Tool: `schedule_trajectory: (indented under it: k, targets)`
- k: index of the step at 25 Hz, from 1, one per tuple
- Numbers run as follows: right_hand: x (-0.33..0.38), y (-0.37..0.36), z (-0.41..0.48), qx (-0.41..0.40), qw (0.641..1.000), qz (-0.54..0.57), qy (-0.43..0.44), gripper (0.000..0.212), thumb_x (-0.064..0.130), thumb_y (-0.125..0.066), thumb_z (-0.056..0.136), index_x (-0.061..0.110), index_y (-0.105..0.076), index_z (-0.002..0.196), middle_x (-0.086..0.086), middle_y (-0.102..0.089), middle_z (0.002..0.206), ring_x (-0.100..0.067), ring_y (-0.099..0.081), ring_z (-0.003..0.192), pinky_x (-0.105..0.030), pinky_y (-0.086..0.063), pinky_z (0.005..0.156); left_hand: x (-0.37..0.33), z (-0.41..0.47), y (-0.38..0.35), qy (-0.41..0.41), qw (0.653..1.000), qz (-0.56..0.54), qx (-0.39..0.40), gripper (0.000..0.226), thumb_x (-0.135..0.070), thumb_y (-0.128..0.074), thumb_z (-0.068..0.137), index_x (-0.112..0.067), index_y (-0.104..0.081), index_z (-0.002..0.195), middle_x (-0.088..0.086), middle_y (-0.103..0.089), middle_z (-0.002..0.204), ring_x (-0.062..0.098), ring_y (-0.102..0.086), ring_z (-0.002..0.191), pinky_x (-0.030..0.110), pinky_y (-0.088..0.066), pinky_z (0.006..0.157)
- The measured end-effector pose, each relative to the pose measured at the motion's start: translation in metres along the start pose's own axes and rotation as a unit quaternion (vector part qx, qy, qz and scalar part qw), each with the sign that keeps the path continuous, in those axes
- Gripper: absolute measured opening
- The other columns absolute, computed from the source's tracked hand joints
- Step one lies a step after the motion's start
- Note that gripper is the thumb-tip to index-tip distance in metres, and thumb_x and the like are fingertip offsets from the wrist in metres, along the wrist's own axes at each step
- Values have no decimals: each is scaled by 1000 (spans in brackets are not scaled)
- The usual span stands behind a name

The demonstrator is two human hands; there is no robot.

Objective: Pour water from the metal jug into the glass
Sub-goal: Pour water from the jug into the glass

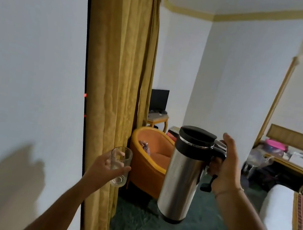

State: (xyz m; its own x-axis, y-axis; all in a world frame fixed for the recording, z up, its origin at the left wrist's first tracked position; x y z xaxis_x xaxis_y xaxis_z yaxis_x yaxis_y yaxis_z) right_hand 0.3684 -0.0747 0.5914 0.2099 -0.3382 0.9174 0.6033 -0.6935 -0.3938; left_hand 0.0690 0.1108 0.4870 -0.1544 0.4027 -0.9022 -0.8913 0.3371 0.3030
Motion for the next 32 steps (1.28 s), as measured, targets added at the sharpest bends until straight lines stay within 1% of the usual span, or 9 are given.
schedule_trajectory:
  k: [5,8,11,14,18,22,27,29,32]
  targets:
    - [76,-24,18,47,998,-50,2,54,70,-72,78,27,-49,54,6,-36,49,-13,-27,46,-29,-23,50,-51,27,14,-36,999,-17,-8,52,-52,-90,68,-25,-75,109,-1,-87,83,11,-87,74,22,-68,63]
    - [113,-44,26,136,982,-129,-29,66,72,-68,83,25,-38,47,7,-32,44,-12,-24,43,-28,-22,49,-76,39,17,-54,998,-16,7,53,-52,-90,68,-22,-75,110,6,-87,79,19,-88,71,26,-68,63]
    - [134,-67,31,215,952,-210,-61,70,72,-68,82,24,-30,50,7,-27,43,-12,-16,43,-28,-16,49,-92,46,16,-72,997,-16,30,51,-51,-90,71,-22,-75,111,11,-88,84,23,-88,73,28,-69,61]
    - [141,-82,30,281,920,-263,-75,71,74,-72,77,23,-28,52,7,-26,45,-13,-13,47,-30,-13,55,-99,44,14,-89,995,-23,49,55,-55,-90,68,-24,-75,112,11,-88,83,24,-88,74,27,-69,62]
    - [145,-96,31,305,903,-293,-82,68,71,-75,71,22,-32,53,6,-29,46,-10,-21,44,-26,-21,53,-106,42,17,-114,991,-41,57,69,-66,-93,63,-23,-76,114,14,-87,83,29,-88,77,28,-69,66]
    - [149,-118,34,327,880,-336,-75,61,62,-73,84,23,-42,49,7,-34,46,-9,-27,42,-22,-30,46,-108,40,21,-123,990,-36,54,81,-84,-91,54,-29,-78,112,8,-89,86,26,-89,79,36,-71,75]
    - [151,-143,37,340,850,-396,-68,62,54,-69,95,25,-44,47,8,-37,46,-9,-29,39,-22,-32,44,-102,39,20,-127,989,-24,72,72,-79,-92,62,-31,-80,115,1,-91,94,21,-89,86,50,-71,86]
    - [152,-153,36,345,836,-421,-67,61,54,-69,96,25,-45,47,7,-37,46,-9,-29,39,-22,-33,44,-100,38,20,-128,988,-30,78,70,-77,-93,63,-30,-80,113,2,-91,93,21,-89,83,51,-71,87]
    - [157,-166,33,343,810,-470,-64,60,56,-72,93,24,-49,48,7,-38,48,-9,-30,41,-24,-32,49,-98,36,19,-135,988,-13,72,78,-83,-90,60,-27,-78,112,2,-90,87,20,-88,79,49,-71,87]
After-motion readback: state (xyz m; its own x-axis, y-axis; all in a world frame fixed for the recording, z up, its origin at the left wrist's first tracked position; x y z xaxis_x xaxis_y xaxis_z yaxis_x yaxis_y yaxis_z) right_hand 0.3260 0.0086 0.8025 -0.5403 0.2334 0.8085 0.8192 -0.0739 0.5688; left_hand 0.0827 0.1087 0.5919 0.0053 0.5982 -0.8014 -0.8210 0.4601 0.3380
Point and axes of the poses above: each hand's wrist, its own z-axis towards the middle knuckle, its own y-axis out of the back of the hand, x = y × z, the point moved 3 cm from there along z, towards the middle knuckle
